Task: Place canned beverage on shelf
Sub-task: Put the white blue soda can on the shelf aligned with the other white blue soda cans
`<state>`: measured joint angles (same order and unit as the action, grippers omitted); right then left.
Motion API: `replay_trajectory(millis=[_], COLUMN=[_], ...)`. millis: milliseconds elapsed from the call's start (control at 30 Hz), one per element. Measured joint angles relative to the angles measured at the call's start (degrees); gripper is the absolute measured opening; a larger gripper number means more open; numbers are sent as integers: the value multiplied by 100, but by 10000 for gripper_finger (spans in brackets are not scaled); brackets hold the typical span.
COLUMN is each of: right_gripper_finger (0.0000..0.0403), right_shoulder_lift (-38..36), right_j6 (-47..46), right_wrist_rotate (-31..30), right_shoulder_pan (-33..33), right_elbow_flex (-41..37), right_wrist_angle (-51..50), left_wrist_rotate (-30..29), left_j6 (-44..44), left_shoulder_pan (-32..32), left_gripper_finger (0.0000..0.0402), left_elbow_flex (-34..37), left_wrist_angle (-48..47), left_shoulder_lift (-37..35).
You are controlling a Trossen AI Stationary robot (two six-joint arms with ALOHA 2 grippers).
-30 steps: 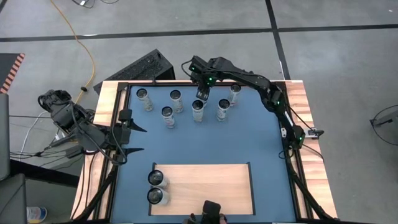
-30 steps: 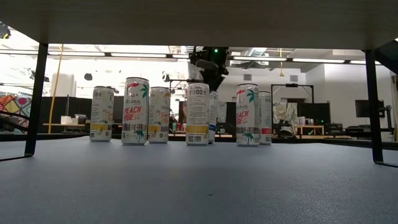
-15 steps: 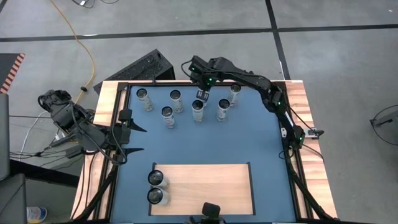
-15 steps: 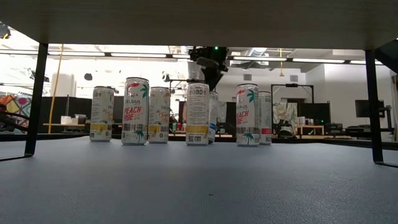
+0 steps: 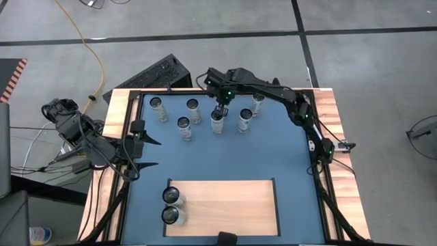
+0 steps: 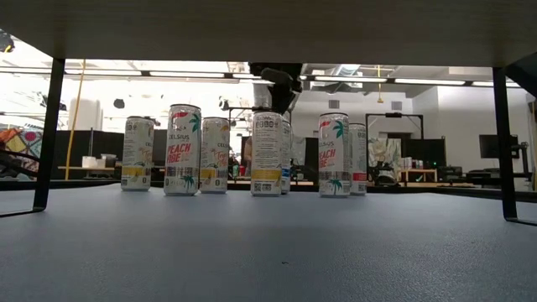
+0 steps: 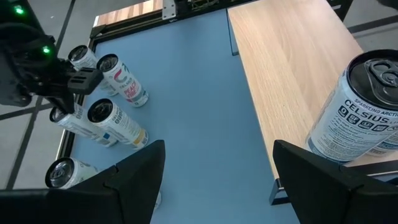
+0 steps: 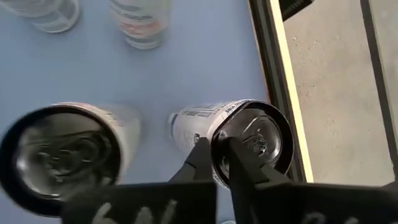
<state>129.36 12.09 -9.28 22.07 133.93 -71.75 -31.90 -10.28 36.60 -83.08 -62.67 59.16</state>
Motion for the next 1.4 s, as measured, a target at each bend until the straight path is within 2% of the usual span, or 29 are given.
replay_trajectory(millis=[300,467,733,833,967,1233,1400], right_gripper_finger=[0,0,12,41,104,256,307], right_shoulder_lift=[8,15,13,-47,-91,-146,-194], right_j6=[25,30,47,106,137,286,300], right_wrist_rotate=[-338,-717,-683,-356,-128,-124,-115], right_shoulder_pan=[-319,-418,-398,-371,-361,-289,-149], right_elbow_flex=[-9,-17,-17,-17,-7,-7,-4], right_wrist_angle=[-23,-26,37,-49,-83,-200,-203], left_wrist_rotate=[2,2,2,2,2,2,2], left_j6=[-19,-24,-24,-24,-24,-22,0], left_shoulder_pan=[2,2,2,0,2,0,0], left_gripper_finger=[286,286,286,286,286,286,286], left_elbow_flex=[209,211,211,213,213,213,215], left_wrist_angle=[-1,4,4,4,6,6,4], left_shoulder_lift=[0,-2,-2,-2,-2,-2,-2])
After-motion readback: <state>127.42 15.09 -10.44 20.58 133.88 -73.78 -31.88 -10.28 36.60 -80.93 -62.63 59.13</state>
